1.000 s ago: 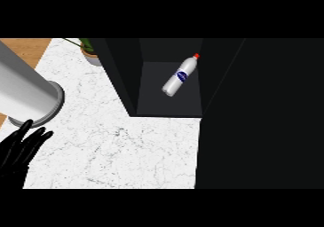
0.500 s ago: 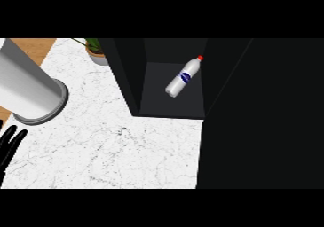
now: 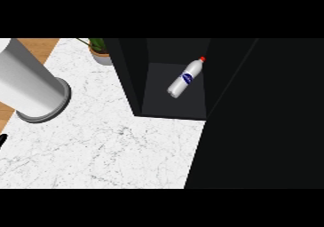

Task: Pick up the bottled water, place it into the cabinet and close the cabinet

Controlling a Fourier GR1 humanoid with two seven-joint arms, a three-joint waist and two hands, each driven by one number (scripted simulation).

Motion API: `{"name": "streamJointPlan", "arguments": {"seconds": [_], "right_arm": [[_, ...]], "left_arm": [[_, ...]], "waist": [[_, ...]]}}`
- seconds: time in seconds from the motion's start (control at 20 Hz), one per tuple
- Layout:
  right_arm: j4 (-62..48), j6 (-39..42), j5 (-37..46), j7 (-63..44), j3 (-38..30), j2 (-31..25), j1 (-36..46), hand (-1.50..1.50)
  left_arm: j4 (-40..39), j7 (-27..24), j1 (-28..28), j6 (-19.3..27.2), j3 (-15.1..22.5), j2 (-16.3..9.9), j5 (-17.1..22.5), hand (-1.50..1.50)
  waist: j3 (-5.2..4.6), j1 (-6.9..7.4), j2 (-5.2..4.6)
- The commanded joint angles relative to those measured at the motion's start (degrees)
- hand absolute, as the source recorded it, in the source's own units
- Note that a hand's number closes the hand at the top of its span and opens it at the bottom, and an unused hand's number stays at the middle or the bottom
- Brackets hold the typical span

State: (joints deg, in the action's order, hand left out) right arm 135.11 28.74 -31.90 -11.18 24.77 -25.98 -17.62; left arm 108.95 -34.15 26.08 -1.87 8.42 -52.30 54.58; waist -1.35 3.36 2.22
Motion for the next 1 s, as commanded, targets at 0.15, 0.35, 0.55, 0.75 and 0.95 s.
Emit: {"name": "streamJointPlan", "arguments": {"seconds": [0.15, 0.35, 0.55, 0.75, 0.95], "right_arm": [[6.54, -10.63, 8.38, -9.97, 5.66, 4.15, 10.24, 1.50], [3.26, -14.77, 8.25, -12.85, 9.59, 8.96, 16.99, 1.50], [-0.28, -18.59, 9.71, -16.06, 12.14, 13.75, 22.71, 1.50], [-3.67, -21.77, 10.93, -18.08, 13.14, 19.18, 26.25, 1.50], [-7.39, -22.15, 9.42, -22.36, 13.83, 23.15, 32.01, 1.50]], "left_arm": [[-1.11, -1.36, 3.27, -4.54, -3.72, -2.02, 1.77, -1.50], [-0.43, -1.02, 3.71, -6.40, -5.04, -3.25, 2.76, -1.50], [-0.76, -1.88, 5.09, -7.94, -6.44, -3.65, 2.84, -1.50], [-1.61, -1.81, 6.34, -10.81, -8.57, -5.03, 4.40, -1.50], [-2.64, -3.60, 6.75, -12.79, -8.79, -3.97, 3.75, -1.50]], "waist": [[0.07, 1.56, -0.52], [0.17, 2.21, -0.63], [0.26, 2.78, -0.70], [0.41, 3.36, -1.14], [0.36, 4.20, -1.89]]}}
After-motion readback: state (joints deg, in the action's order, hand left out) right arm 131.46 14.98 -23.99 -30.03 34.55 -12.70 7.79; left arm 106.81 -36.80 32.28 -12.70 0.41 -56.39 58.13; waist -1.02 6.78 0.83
